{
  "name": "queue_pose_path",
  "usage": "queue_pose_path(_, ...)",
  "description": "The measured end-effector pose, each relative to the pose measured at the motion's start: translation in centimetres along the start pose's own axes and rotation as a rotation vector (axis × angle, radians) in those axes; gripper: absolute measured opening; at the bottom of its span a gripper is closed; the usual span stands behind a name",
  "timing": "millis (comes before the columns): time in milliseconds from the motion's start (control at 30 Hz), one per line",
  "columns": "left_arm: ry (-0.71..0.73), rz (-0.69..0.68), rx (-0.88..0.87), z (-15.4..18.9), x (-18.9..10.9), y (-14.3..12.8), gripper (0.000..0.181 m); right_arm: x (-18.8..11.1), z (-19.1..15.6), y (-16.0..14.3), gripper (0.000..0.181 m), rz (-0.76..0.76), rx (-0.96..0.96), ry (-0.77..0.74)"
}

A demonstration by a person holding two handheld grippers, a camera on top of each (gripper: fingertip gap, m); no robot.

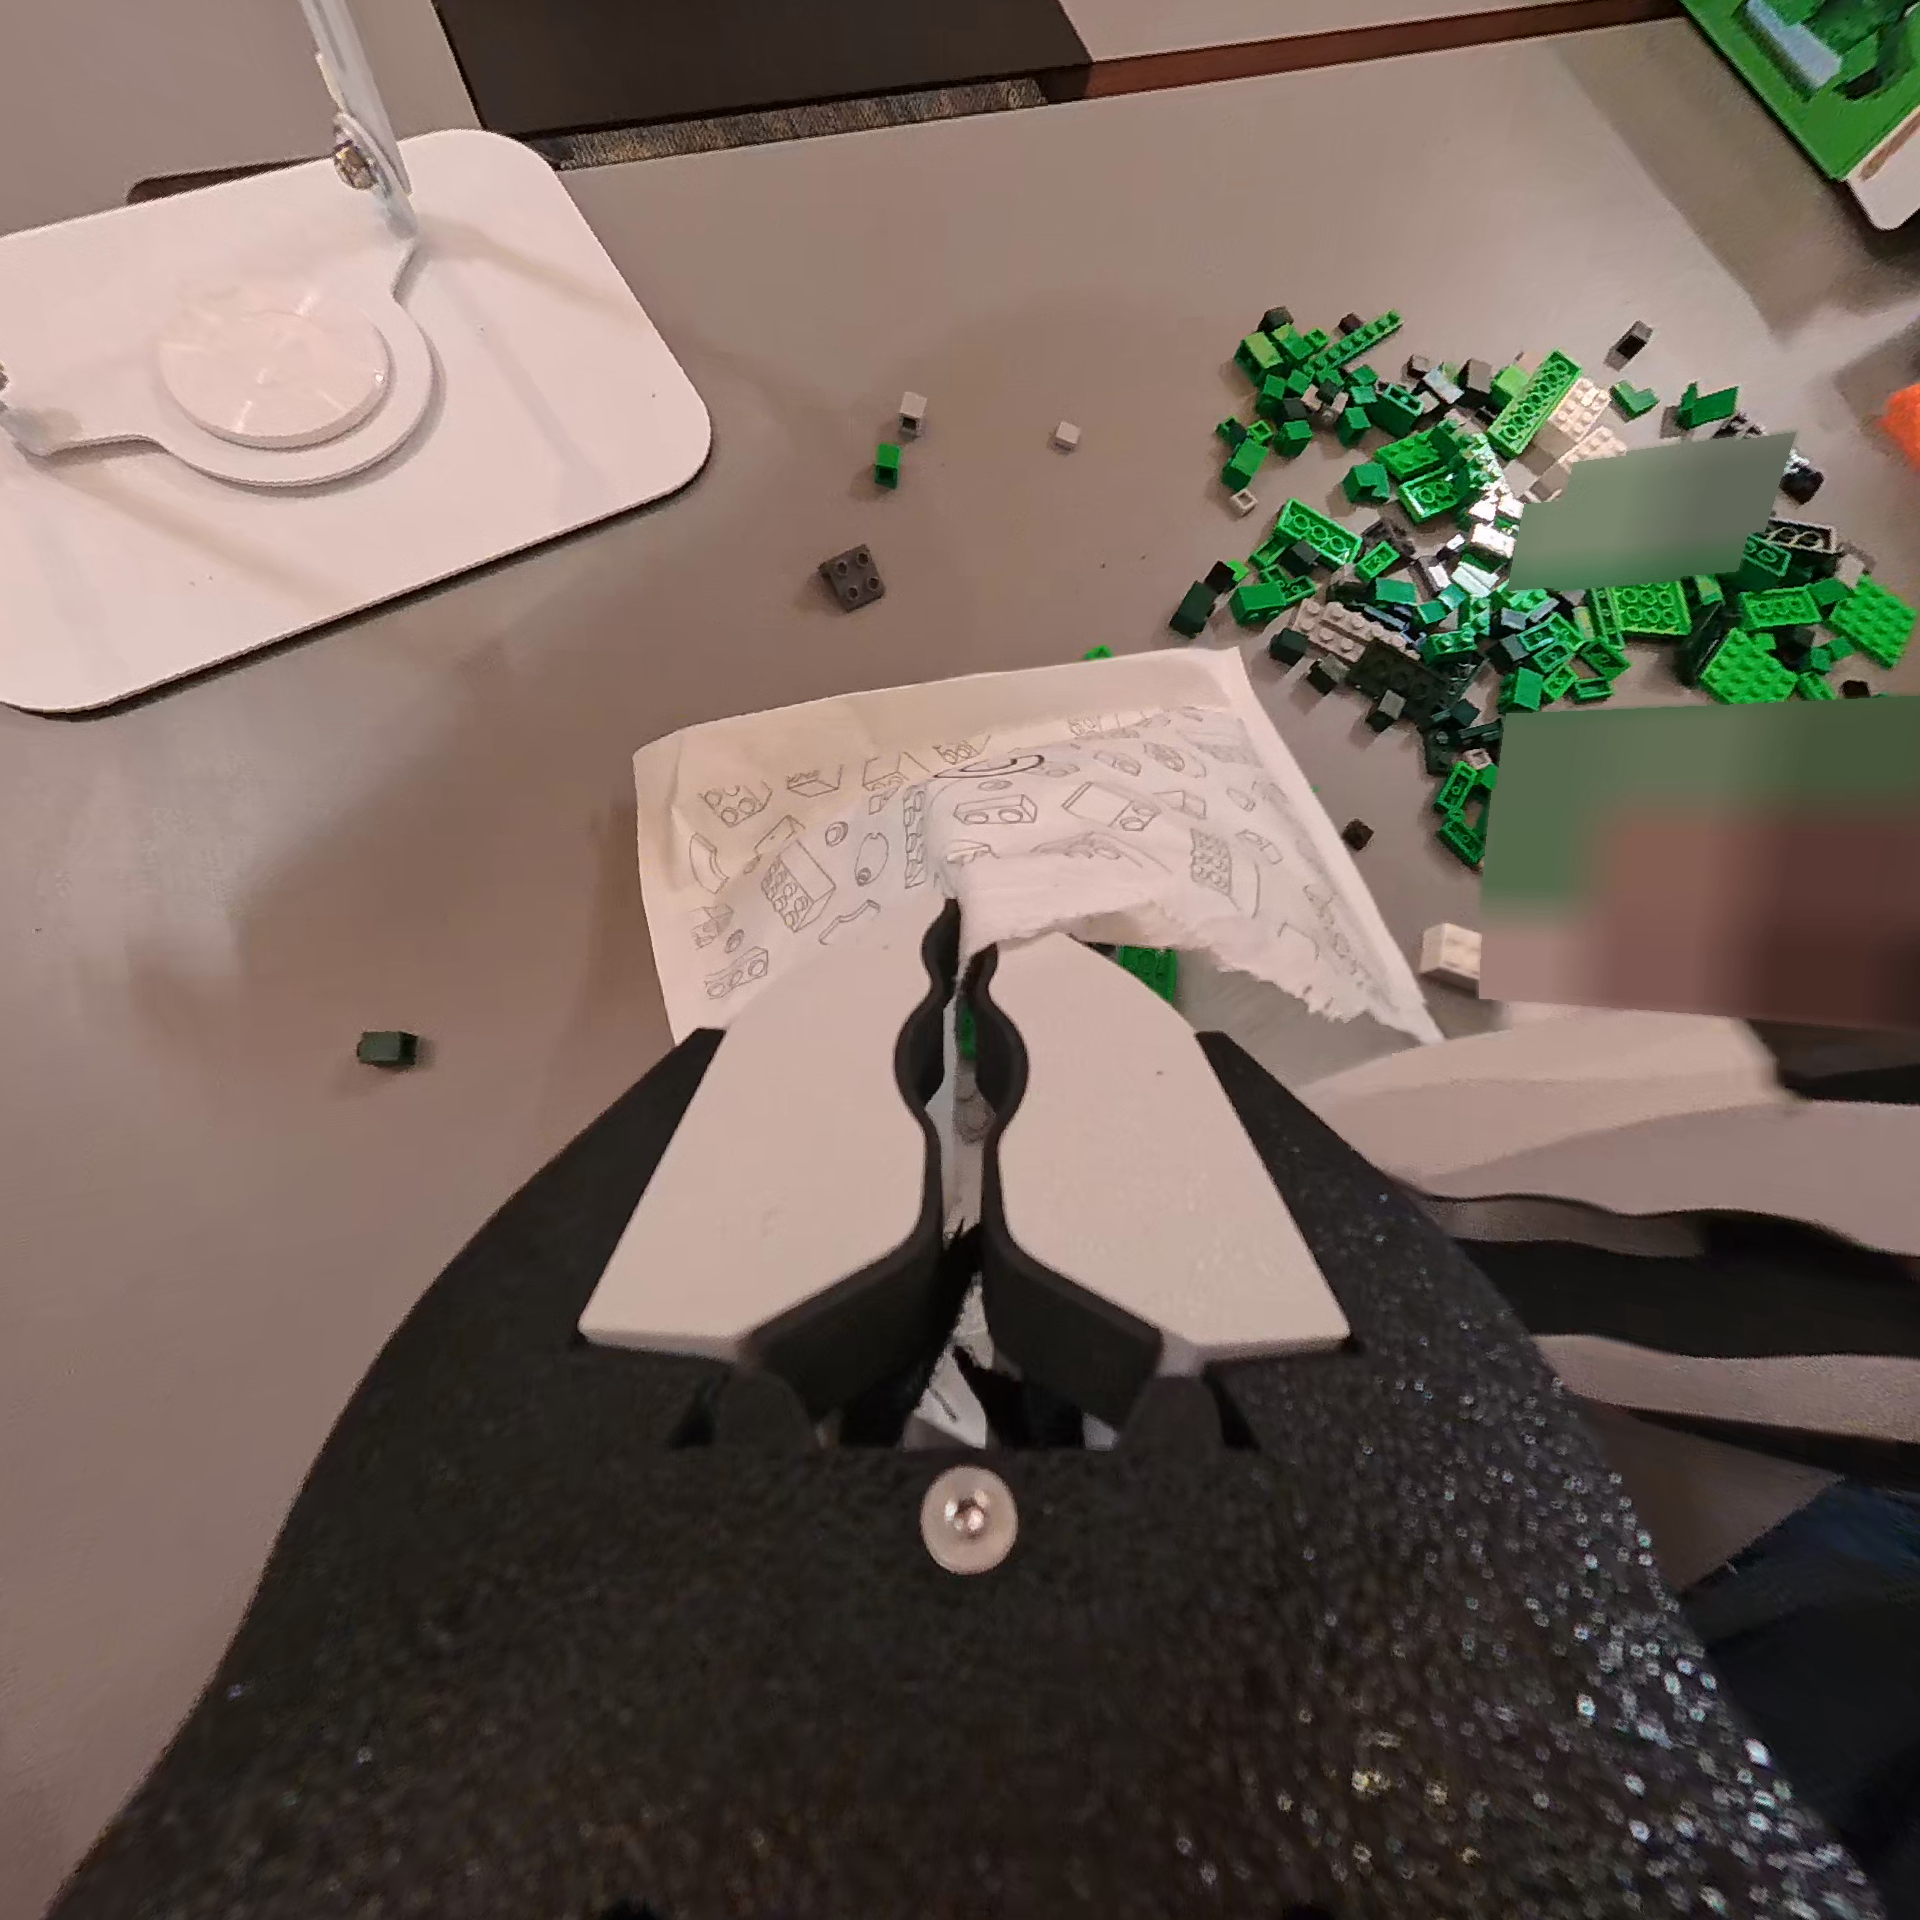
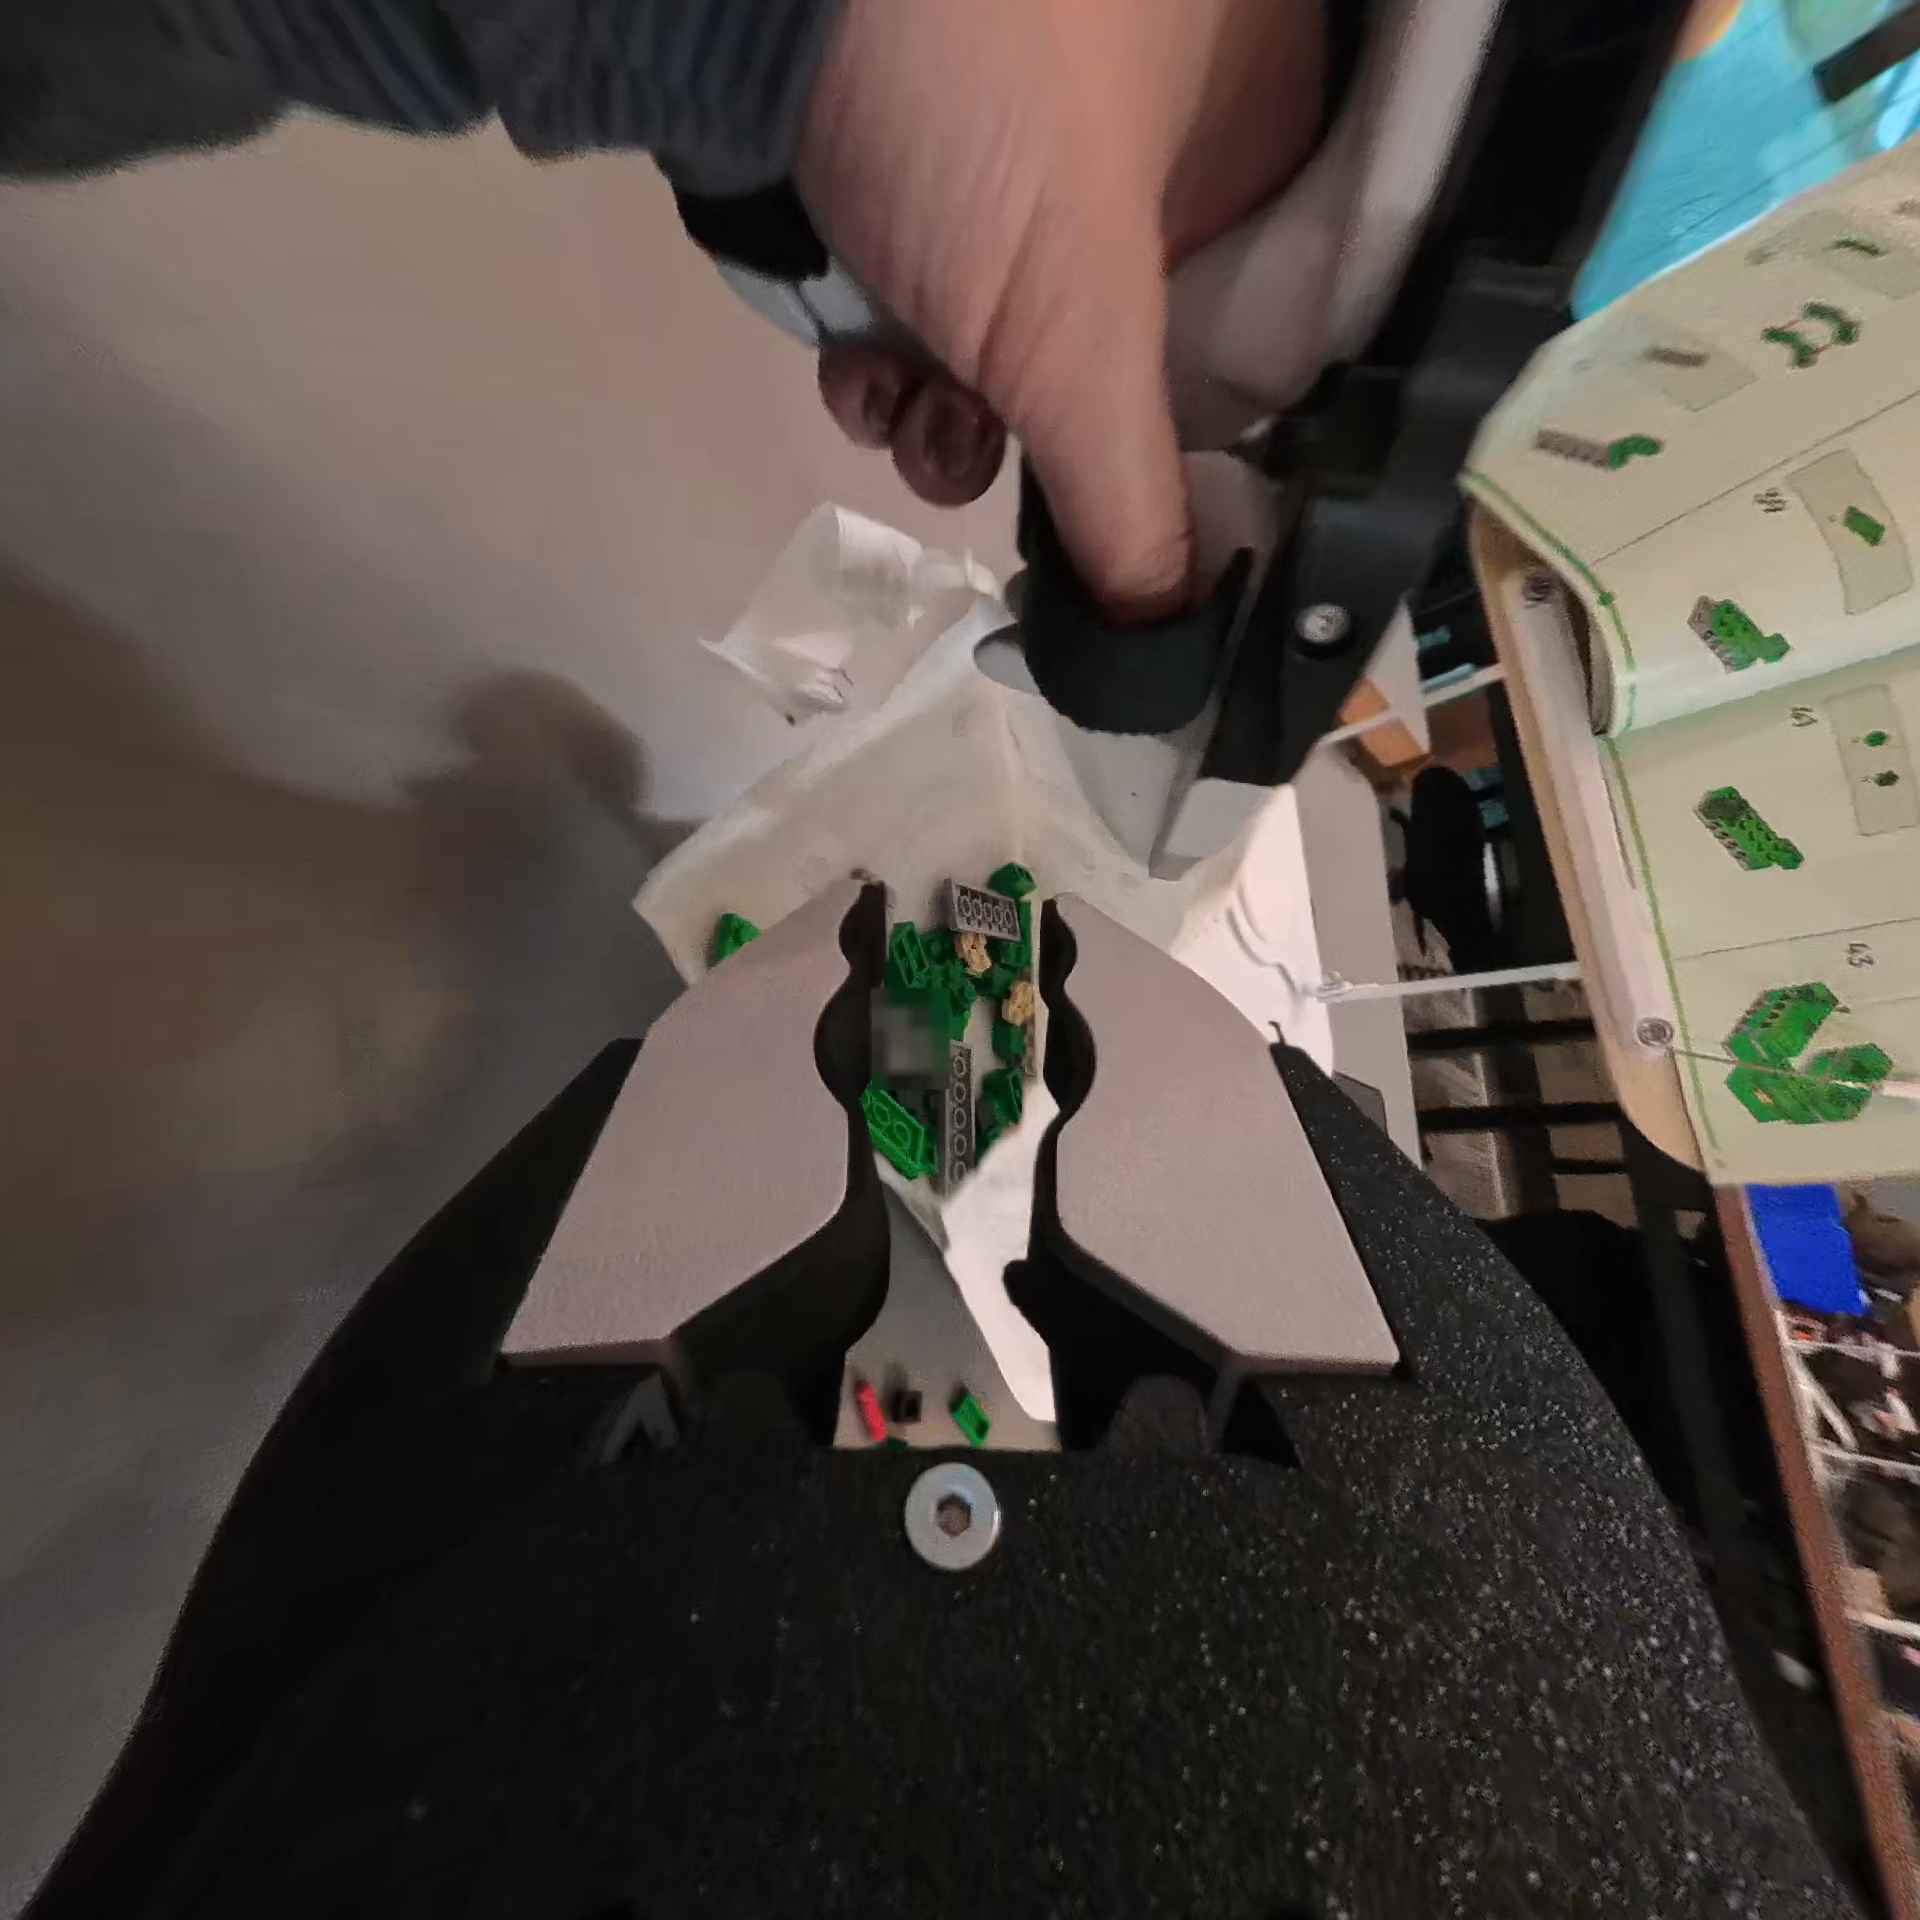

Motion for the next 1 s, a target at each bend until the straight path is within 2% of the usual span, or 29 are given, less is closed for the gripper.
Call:
queue_pose_path(133,0.01,-0.002,0.0,-0.6,-0.1,-0.1,0.0,-3.4,0.9,-1.9,0.022,0.108,0.147,-0.072)
queue_pose_path(300,0.05,0.001,-0.007,-1.5,-0.3,-0.2,0.0,-5.9,2.3,-8.3,0.021,0.078,0.358,-0.153)
queue_pose_path(467,0.122,0.014,-0.051,-3.3,-1.4,-0.5,0.0,-7.3,3.1,-12.7,0.02,0.041,0.549,-0.107)
queue_pose_path(633,0.164,0.016,-0.101,-5.0,-2.1,-1.0,0.0,-7.5,1.7,-14.5,0.021,0.014,0.675,0.107)
queue_pose_path(700,0.16,0.016,-0.11,-5.3,-2.1,-1.1,0.0,-7.1,1.2,-15.0,0.022,-0.013,0.692,0.149)
queue_pose_path(833,0.15,0.009,-0.09,-4.8,-1.9,-1.0,0.0,-6.2,0.5,-15.4,0.022,-0.094,0.708,0.195)
queue_pose_path(1000,0.121,0.0,-0.05,-3.9,-1.3,-0.8,0.0,-7.1,0.9,-16.5,0.022,-0.194,0.652,0.102)
Point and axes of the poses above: each gripper's, where its closed fingertips meet, x out along the fingers, y out of its top, z = x × y across the jaws, the point moved 6 cm from there along -x, back along the fingers, and after that the axes turned 3 degrees about y, right-handed, at the moved point
